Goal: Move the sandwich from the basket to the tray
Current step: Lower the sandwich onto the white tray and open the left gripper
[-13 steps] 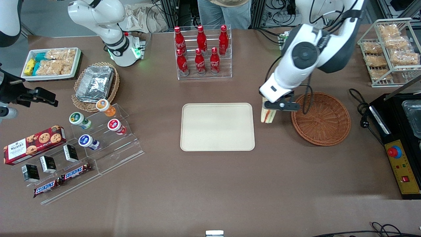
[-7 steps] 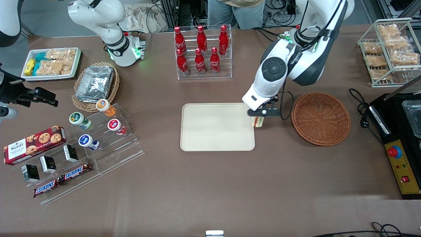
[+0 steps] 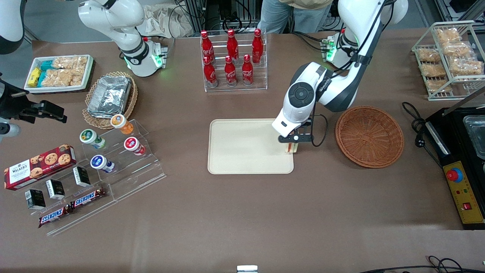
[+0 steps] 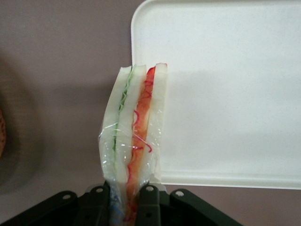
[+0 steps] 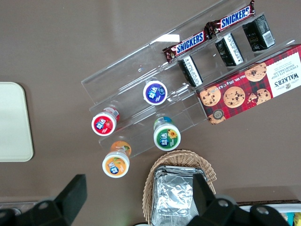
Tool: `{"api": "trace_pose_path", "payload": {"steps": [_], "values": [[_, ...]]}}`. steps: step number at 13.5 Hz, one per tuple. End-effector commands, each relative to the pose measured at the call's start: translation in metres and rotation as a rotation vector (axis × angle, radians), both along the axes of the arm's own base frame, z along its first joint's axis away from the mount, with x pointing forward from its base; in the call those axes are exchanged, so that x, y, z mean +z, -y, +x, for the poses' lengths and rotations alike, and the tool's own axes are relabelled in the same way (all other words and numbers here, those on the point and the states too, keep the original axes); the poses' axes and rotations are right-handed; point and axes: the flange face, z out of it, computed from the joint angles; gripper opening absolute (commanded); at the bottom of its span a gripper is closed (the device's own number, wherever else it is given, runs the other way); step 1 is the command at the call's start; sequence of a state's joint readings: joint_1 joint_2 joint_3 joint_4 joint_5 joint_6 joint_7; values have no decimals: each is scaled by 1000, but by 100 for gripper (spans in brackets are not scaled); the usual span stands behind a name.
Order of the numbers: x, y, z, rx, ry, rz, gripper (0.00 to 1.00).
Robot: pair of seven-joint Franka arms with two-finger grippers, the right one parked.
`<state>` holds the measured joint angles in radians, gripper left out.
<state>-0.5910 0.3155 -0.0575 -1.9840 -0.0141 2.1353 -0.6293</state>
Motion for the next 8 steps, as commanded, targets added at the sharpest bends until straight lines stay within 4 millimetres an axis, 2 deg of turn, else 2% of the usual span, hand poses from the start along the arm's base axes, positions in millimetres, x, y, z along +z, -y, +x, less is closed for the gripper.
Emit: {"api": "trace_pose_path", "payload": {"steps": [1, 4, 8], "values": [[-13, 14, -7, -2, 33, 15, 0], [-30, 23, -12, -3, 34, 19, 0], [-42, 22, -9, -11, 46, 24, 0]]}}
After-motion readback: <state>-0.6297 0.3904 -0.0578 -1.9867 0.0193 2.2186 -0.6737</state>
